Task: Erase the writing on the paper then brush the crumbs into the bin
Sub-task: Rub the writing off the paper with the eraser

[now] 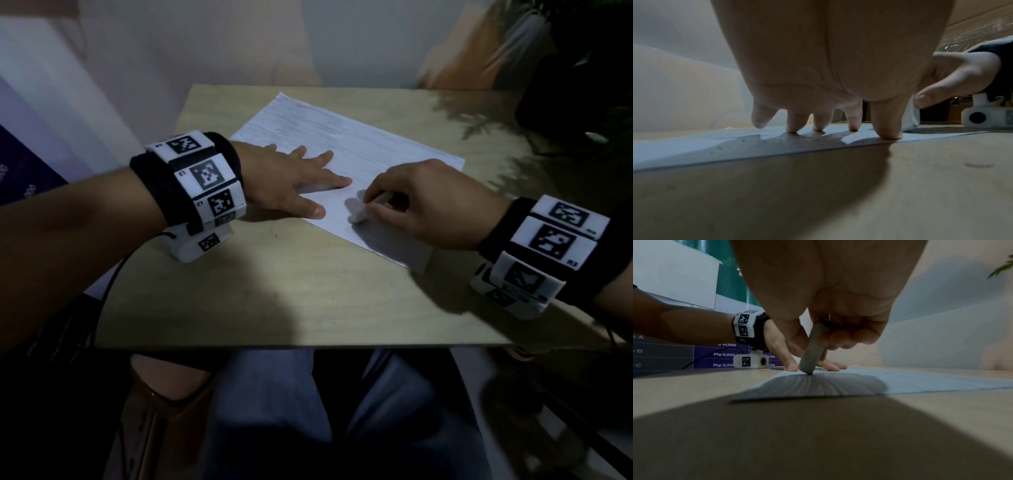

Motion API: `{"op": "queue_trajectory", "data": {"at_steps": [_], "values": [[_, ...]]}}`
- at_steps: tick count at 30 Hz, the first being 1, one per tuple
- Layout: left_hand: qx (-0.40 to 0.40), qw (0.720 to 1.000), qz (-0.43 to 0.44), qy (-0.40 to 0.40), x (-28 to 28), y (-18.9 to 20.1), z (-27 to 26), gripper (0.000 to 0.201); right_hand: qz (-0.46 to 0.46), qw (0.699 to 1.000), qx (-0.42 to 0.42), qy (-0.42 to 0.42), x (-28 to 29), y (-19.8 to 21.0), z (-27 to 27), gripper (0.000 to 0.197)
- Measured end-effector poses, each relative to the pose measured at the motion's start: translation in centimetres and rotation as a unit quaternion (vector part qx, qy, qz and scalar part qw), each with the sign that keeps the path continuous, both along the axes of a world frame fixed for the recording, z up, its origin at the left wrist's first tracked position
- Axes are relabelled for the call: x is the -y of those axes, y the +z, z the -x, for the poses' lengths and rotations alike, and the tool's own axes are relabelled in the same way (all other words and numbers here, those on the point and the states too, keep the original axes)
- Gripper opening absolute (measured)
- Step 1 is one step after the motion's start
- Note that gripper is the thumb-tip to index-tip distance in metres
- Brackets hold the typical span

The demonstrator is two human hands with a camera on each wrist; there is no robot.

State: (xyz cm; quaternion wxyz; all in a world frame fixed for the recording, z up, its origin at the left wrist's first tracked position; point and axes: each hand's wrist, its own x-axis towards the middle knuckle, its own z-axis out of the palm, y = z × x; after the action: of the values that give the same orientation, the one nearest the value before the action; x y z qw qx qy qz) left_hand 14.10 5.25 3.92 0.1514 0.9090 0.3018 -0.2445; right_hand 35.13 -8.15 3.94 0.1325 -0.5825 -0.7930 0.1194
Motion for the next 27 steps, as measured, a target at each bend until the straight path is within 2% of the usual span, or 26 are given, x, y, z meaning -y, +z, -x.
{"op": "queue_trajectory", "data": {"at_steps": [2,4,7,9,11,13,15,18,19,22,24,26,27], "values": [[0.000,1.000,-0.001,-0.001,0.1,0.0,-0.1,0.068,0.014,0.999,-0.010,0.035,0.2,0.0,0.4,0.051],[-0.001,1.000,-0.002,-0.001,0.1,0.1,-0.1,0.067,0.032,0.999,-0.018,0.037,0.2,0.0,0.4,0.049],[-0.002,1.000,-0.003,0.000,0.2,0.1,-0.1,0.068,0.007,1.000,0.013,-0.006,-0.3,0.0,0.0,0.062],[-0.002,1.000,-0.006,-0.001,0.3,0.2,-0.1,0.068,0.009,1.000,0.022,0.004,-0.2,-0.1,0.1,0.063],[-0.002,1.000,-0.006,0.000,0.4,0.3,-0.1,0.068,0.041,0.998,-0.006,0.040,0.3,0.1,0.8,0.062],[-0.001,1.000,-0.008,-0.001,0.4,0.4,-0.1,0.068,0.061,0.996,-0.029,0.052,0.5,0.2,1.0,0.051],[-0.002,1.000,-0.009,-0.001,0.4,0.3,-0.1,0.068,0.045,0.999,-0.014,0.025,0.0,0.2,0.7,0.043],[-0.002,1.000,-0.009,-0.003,0.2,0.0,-0.1,0.069,0.021,0.999,0.031,-0.025,-0.7,0.1,0.5,0.057],[-0.001,1.000,-0.008,-0.005,0.1,-0.1,0.0,0.069,0.021,0.999,0.039,-0.022,-0.6,0.0,0.7,0.055],[0.002,1.000,-0.003,-0.008,0.0,-0.1,0.0,0.068,0.049,0.998,-0.004,0.035,-0.1,-0.1,1.3,0.034],[0.004,1.000,-0.003,-0.007,0.1,0.0,-0.1,0.068,0.077,0.996,-0.026,0.042,-0.1,0.2,1.5,0.023],[0.003,1.000,-0.007,-0.004,0.1,0.0,-0.1,0.069,0.062,0.998,0.000,0.004,-0.6,0.1,1.2,0.029],[0.002,1.000,-0.009,-0.004,0.1,0.0,-0.1,0.069,0.047,0.998,0.025,-0.016,-0.8,0.2,1.1,0.042]]}}
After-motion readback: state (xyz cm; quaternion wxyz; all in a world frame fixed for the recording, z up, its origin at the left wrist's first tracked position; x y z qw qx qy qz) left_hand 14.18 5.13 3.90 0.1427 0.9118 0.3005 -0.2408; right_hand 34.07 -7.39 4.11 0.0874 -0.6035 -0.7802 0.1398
